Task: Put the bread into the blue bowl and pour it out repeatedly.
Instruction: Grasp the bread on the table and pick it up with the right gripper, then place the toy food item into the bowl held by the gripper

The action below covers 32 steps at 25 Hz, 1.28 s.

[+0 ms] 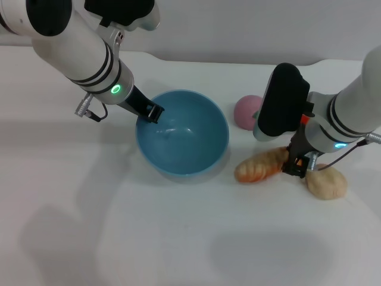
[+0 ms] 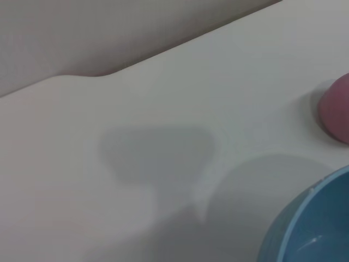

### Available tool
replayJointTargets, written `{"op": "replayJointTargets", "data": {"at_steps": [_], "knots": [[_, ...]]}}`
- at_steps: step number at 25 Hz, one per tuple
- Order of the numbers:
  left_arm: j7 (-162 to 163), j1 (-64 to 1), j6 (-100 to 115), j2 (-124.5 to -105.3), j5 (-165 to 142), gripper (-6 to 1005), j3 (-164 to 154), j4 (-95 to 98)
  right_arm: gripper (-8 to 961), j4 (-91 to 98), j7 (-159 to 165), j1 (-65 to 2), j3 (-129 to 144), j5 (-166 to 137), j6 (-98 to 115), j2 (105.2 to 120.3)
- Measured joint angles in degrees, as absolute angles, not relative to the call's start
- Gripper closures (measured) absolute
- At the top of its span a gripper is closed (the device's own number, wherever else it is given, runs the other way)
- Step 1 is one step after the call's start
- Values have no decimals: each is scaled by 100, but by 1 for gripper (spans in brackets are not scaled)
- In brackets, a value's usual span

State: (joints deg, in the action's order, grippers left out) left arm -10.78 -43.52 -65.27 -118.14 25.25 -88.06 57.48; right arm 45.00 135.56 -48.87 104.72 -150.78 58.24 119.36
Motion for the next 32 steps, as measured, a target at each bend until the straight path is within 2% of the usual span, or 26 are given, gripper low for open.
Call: {"op": "replayJointTargets", "data": {"at_steps": [2, 7, 21, 32], "knots": [[-1078, -4352, -6525, -11812, 2530, 1000, -8806, 5748, 629, 4470, 13557, -4886, 10489, -15079, 5786, 11936], [-1079, -4352, -6515, -11801, 2560, 999, -8806, 5748, 678, 4477, 13526, -4872, 10625, -15159, 5746, 11935], [-1132, -4429, -6671, -11795, 2511, 1000, -8807, 5725, 759, 5443, 13380, -4571, 9747, -15252, 6457, 11883], [-1134, -4831, -6910, -11803, 2449, 1000, -8837, 5134, 794, 6896, 12662, -4455, 8956, -14695, 7605, 11904]]}}
